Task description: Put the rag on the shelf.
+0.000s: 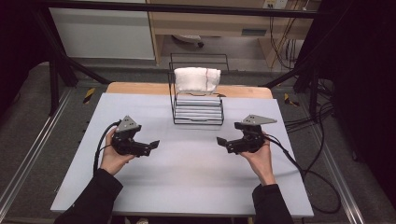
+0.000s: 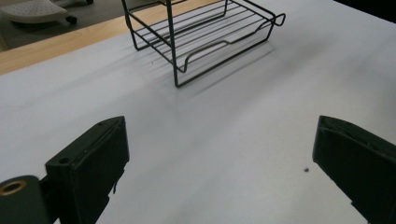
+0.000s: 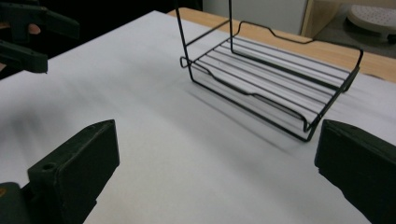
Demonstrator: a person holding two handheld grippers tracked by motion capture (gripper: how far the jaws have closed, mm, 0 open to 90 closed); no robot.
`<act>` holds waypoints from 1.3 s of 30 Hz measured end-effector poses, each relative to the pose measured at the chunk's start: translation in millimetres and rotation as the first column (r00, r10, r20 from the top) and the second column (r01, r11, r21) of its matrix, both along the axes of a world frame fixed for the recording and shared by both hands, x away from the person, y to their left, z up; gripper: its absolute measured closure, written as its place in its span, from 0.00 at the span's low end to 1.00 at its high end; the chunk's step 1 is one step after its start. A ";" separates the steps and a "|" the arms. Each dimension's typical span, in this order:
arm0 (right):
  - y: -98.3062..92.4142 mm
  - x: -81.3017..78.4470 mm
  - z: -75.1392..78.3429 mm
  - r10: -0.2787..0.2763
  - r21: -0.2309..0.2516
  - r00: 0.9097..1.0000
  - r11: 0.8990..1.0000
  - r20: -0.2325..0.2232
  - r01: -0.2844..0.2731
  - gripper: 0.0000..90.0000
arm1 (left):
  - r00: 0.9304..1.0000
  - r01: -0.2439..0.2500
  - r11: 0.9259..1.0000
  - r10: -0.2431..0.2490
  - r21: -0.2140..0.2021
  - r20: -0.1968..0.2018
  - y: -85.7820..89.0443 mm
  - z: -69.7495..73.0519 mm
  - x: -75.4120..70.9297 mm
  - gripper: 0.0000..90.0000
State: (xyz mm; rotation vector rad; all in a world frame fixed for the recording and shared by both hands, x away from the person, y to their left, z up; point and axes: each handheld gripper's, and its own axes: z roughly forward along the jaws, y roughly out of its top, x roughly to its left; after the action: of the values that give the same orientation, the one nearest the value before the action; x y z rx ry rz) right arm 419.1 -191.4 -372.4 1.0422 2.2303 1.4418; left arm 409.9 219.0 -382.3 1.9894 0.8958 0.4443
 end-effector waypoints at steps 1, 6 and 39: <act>-1.7 -1.9 -2.8 0.003 0.000 1.000 1.000 -0.003 -0.003 0.01 | 1.000 0.000 1.000 0.000 0.001 -0.002 1.8 -2.8 -2.0 0.04; -10.5 -9.8 -16.6 0.003 -0.001 1.000 1.000 -0.020 -0.003 0.01 | 1.000 0.002 1.000 -0.002 0.008 -0.021 10.1 -16.9 -10.3 0.05; -74.0 -53.3 -70.3 -0.043 -0.021 0.994 0.999 -0.103 0.041 0.01 | 0.998 -0.009 1.000 0.009 0.001 -0.062 58.6 -55.9 -45.7 0.07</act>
State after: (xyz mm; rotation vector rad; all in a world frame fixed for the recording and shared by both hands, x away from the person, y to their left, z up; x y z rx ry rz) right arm 365.8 -265.4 -442.8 1.1754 2.2741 1.3757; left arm 364.1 277.6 -438.1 2.0100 0.9431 0.3899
